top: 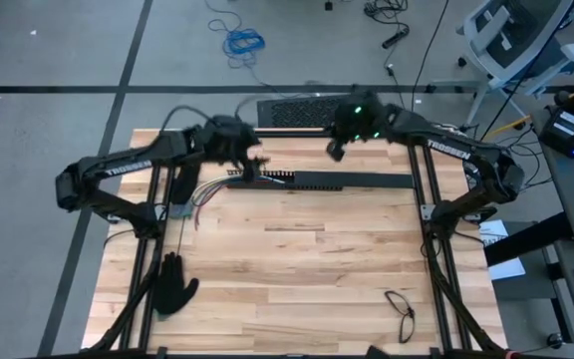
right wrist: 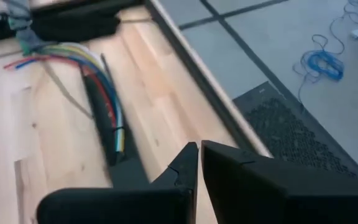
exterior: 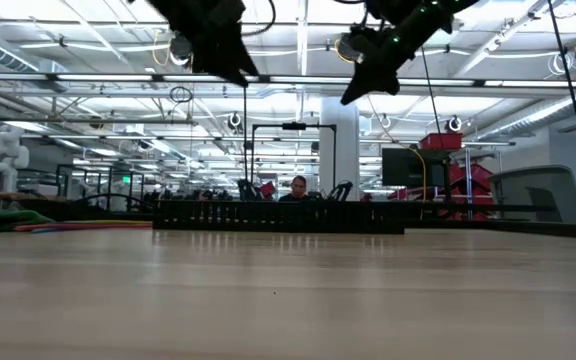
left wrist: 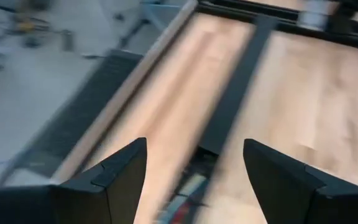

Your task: Ziptie cables

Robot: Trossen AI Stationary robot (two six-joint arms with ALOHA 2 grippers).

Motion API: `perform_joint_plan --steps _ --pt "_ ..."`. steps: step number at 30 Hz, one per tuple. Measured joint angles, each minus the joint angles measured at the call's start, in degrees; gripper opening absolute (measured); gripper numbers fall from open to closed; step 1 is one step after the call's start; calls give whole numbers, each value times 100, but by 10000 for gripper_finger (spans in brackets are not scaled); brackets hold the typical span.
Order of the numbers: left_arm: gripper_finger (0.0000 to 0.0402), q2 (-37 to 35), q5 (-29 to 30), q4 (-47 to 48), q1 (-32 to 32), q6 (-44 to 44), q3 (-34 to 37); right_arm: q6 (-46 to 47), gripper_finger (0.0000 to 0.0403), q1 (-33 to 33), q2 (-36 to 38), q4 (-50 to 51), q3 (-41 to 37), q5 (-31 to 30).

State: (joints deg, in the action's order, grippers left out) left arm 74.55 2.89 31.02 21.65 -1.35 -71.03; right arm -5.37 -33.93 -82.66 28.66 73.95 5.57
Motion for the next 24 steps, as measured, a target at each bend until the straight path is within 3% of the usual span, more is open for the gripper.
perform_joint_plan --steps 3,7,12,17,24 --pt "262 -293 -253 -866 13 255 932 392 18 501 -236 -16 0 -468" --pt "262 -901 -257 -1186 111 197 1383 904 18 945 -742 224 13 -787" --pt "262 -1590 -280 -1308 434 79 1684 548 32 1129 -1652 1805 798 -563" --pt "262 -2033 -277 -1221 700 104 1727 -79 101 1173 -2164 2791 1540 -569" --pt "262 -2143 -237 -1111 726 269 1727 -659 218 1229 -2174 3424 1598 -557"
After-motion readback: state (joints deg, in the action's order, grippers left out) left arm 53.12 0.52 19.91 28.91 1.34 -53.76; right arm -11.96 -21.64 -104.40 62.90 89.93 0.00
